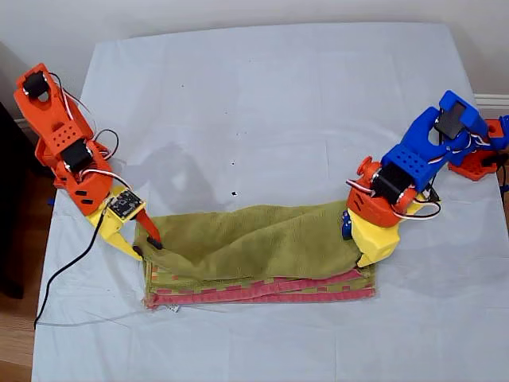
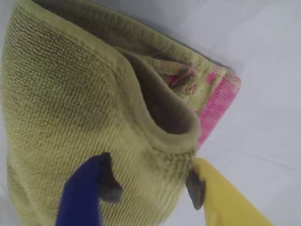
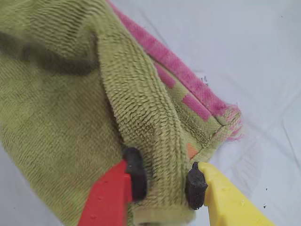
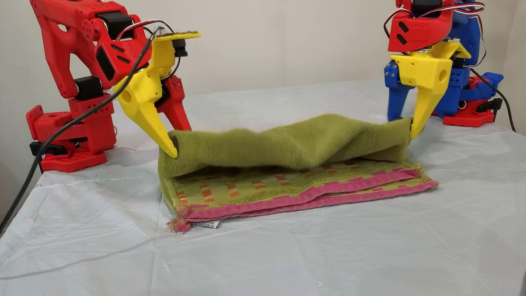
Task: Fold the towel.
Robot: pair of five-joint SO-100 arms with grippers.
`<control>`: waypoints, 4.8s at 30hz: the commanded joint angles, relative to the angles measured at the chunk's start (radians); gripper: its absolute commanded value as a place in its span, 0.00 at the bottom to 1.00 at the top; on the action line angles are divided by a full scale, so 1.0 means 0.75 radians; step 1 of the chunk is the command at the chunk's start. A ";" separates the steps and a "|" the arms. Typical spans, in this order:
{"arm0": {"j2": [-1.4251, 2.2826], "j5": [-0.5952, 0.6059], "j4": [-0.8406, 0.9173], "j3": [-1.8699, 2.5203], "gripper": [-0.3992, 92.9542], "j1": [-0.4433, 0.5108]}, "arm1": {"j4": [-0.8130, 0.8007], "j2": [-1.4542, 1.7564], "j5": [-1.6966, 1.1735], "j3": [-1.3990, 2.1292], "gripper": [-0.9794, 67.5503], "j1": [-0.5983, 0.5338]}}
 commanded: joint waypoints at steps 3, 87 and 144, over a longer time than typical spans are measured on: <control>0.090 0.000 -0.088 0.002 0.42 -0.018 | -0.006 0.041 -0.008 -0.153 0.52 -0.012; 0.006 0.235 0.065 -0.194 0.00 -0.200 | -1.274 3.585 -2.395 3.745 0.02 1.172; 0.018 0.264 0.029 -0.221 0.00 -0.151 | -0.751 3.585 -2.364 3.590 0.02 1.074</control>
